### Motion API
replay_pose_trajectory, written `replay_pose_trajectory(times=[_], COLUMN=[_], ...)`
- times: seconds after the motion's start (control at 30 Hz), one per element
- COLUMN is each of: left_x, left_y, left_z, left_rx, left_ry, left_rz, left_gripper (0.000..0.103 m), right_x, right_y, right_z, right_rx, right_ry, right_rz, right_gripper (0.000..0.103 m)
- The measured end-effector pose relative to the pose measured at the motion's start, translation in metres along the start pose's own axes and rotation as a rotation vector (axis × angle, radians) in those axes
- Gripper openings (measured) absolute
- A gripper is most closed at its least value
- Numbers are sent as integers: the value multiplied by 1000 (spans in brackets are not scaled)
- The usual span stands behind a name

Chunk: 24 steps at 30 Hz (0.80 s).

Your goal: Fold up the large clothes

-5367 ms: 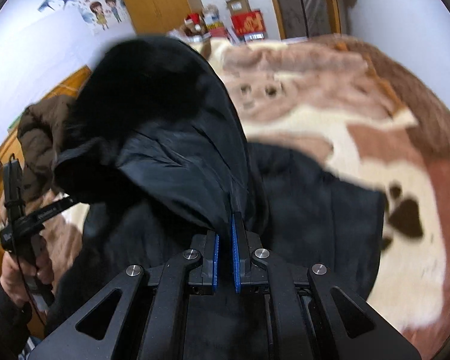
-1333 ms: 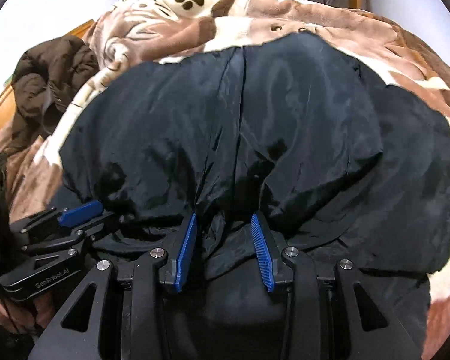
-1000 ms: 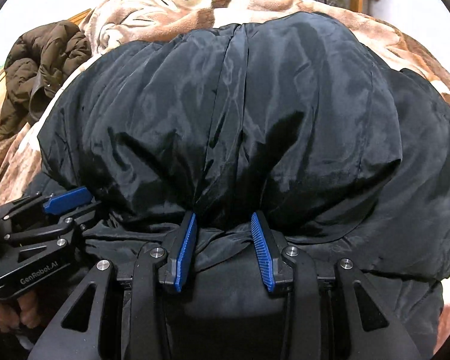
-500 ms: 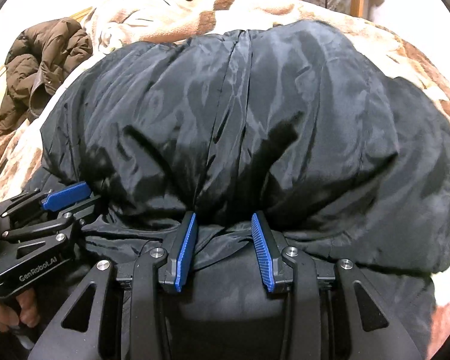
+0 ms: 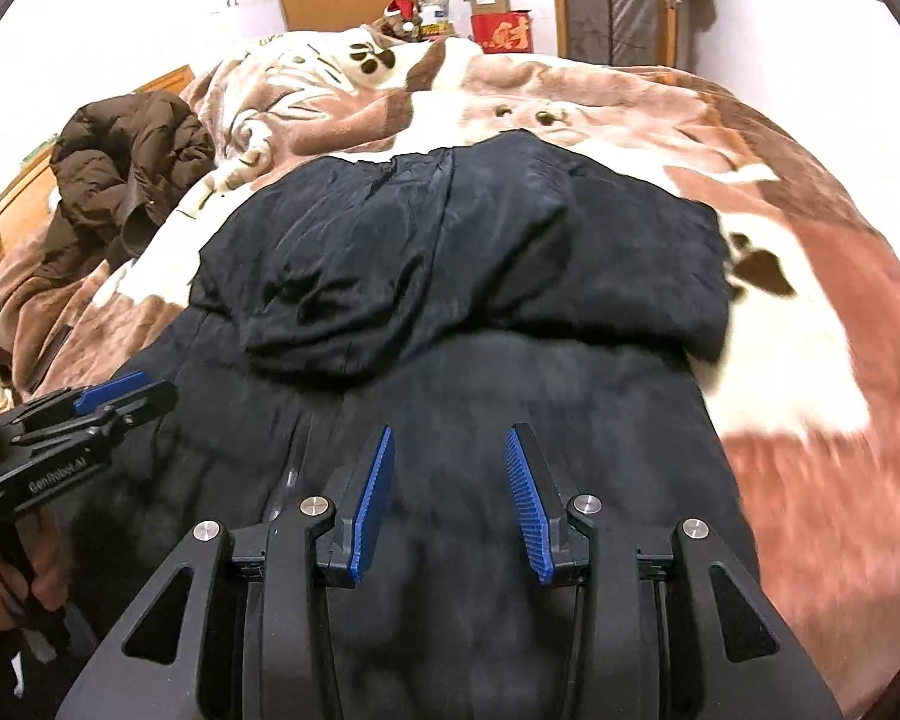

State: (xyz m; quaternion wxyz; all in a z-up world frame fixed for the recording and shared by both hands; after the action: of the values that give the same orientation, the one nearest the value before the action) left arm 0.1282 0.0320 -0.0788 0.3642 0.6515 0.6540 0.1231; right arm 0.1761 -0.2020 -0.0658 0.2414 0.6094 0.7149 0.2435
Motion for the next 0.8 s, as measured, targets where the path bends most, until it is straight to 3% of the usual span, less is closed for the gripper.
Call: replay_pose_trajectory(times=[0.33, 0.43, 0.5, 0.67, 0.8], left_x=[18, 32, 43, 73, 106], left_y=[-38, -40, -39, -37, -40], left_z=[-50, -58, -63, -72, -64], left_rx=[-22, -32, -44, -69, -38], left_ry=[68, 91, 108, 150, 179], left_rz=[-3, -20, -38, -67, -111], left_gripper=[44, 53, 58, 67, 67], right_x=[-35, -55, -65, -87, -106], right_y=[-66, -76, -81, -87, -91], right_z=[-34, -35, -34, -31, -20], right_rx=[36, 48, 54, 67, 98], right_ry=[-49, -74, -79, -105, -112], right_rz=[26, 72, 98, 144, 198], right_gripper=[46, 50, 61, 62, 62])
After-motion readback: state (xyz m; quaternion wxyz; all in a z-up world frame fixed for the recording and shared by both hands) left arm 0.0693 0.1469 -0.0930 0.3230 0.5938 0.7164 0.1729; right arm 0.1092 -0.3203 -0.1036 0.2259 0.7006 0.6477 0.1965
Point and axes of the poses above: each gripper's, at about its wrist camera, not at the fingertips, and z roughly the way its jaws point, x to its left, y to its top, the point moved 5 cm from there along z, roughly the way its jaws point, and after that the axes turned 12 degrees about -y, right-handed, at the moved point
